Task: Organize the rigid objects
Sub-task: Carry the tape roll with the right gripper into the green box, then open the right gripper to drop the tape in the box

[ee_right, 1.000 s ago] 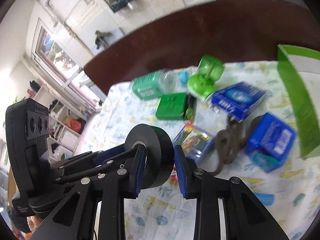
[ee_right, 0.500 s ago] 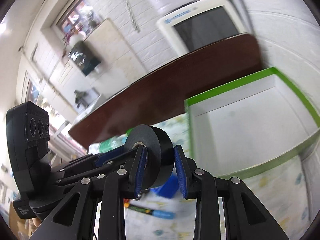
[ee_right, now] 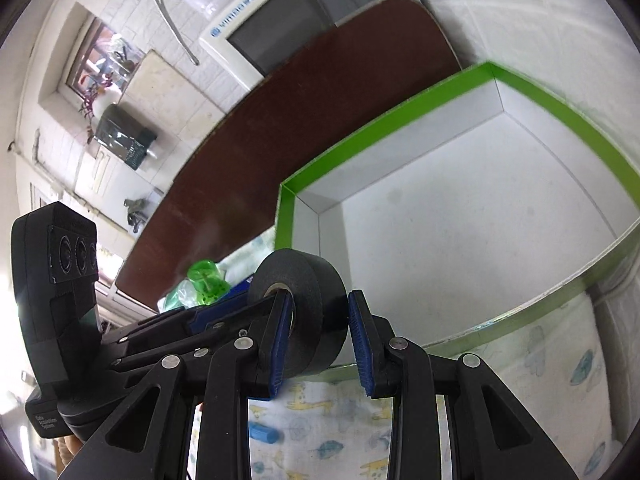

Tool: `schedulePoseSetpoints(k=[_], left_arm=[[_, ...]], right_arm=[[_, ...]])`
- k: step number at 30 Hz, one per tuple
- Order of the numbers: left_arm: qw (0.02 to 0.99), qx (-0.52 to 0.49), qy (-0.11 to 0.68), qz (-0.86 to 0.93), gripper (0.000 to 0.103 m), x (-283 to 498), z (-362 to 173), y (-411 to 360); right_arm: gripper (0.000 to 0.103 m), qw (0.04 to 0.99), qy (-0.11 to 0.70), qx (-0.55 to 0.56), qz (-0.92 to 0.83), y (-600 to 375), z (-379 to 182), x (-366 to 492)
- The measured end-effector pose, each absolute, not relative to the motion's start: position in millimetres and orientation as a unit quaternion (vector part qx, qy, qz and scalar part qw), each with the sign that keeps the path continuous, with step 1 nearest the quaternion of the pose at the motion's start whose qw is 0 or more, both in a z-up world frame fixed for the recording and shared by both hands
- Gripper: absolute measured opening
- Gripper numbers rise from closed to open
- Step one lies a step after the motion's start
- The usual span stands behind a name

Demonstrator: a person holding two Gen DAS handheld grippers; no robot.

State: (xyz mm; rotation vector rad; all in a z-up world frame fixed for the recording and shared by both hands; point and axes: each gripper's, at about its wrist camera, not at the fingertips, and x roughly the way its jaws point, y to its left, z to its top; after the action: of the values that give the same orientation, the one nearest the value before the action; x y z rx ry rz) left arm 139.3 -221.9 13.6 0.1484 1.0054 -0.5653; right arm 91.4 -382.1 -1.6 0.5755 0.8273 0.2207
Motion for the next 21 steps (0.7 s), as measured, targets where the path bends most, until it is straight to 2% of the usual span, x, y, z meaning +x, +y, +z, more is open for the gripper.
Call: schedulePoseSetpoints(k=[8, 13, 21], left_arm=[[0.831, 0.083, 0.483, -0.264, 0.023, 146, 7, -233], [0.836, 0.106, 0.474, -0.255, 0.022, 141, 7, -235], [0.854, 0.106, 0.444, -0.249, 0.027, 125, 29, -202]], right_arm=[[0.032, 0.865, 0.405, 0.279, 0.105, -390, -11, 99], [0.032, 0.873, 0.413, 0.244, 0.087, -384, -6, 95], [0.032, 0.886, 0.411, 0.209, 0.037, -378, 2, 80]])
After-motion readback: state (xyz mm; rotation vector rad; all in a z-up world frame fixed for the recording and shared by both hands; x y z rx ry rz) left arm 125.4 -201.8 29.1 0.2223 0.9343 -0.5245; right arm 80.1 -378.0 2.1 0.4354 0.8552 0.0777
